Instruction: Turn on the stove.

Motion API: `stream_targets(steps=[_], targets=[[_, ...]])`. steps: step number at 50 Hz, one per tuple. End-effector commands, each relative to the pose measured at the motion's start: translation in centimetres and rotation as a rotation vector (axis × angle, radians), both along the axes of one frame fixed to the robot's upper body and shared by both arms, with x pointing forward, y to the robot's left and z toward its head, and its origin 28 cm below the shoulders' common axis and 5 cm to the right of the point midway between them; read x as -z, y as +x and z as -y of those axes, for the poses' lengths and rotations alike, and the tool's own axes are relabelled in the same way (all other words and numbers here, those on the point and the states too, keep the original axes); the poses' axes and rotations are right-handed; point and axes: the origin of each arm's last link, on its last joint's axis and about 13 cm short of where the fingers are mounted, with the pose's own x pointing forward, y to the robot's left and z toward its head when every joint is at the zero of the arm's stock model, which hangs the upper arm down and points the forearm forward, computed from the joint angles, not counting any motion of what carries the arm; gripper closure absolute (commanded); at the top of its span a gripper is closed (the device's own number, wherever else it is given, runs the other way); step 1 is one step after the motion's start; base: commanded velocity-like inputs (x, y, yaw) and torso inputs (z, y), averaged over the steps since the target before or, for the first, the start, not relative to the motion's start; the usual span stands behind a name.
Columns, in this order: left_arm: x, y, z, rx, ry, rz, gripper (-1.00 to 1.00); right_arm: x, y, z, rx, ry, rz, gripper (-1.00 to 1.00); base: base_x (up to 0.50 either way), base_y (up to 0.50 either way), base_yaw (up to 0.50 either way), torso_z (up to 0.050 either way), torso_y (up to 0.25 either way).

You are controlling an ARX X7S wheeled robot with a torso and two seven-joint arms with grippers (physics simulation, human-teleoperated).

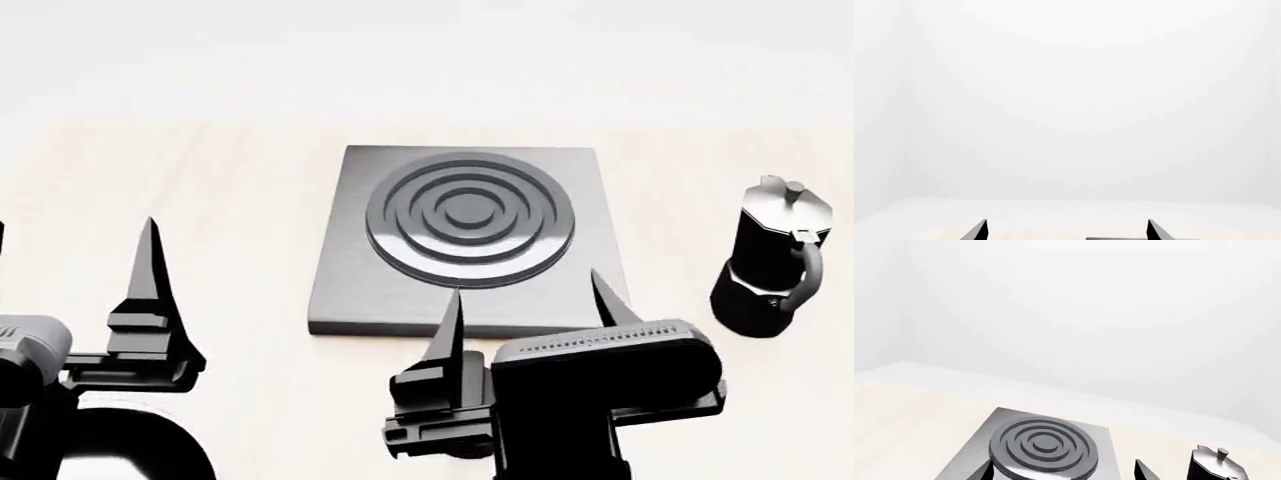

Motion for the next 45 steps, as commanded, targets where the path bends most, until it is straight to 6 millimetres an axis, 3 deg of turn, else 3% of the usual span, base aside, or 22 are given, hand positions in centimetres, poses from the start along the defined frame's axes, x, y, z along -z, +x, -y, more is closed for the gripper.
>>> stream_targets(steps=[1, 45], targets=[[0.0, 0.0, 0.0, -0.007, 0.005, 0.001, -1.0, 0.6, 0.6, -0.3, 0.006, 0.031, -0.094, -1.0, 0.0, 0.0, 0.0, 0.0, 0.0], [0.0, 0.1, 0.0, -0.007, 0.003, 0.0, -1.0, 3.5, 2.3, -1.2, -0.04, 0.057, -0.315, -1.0, 0.0, 0.0, 0.0, 0.0, 0.0]])
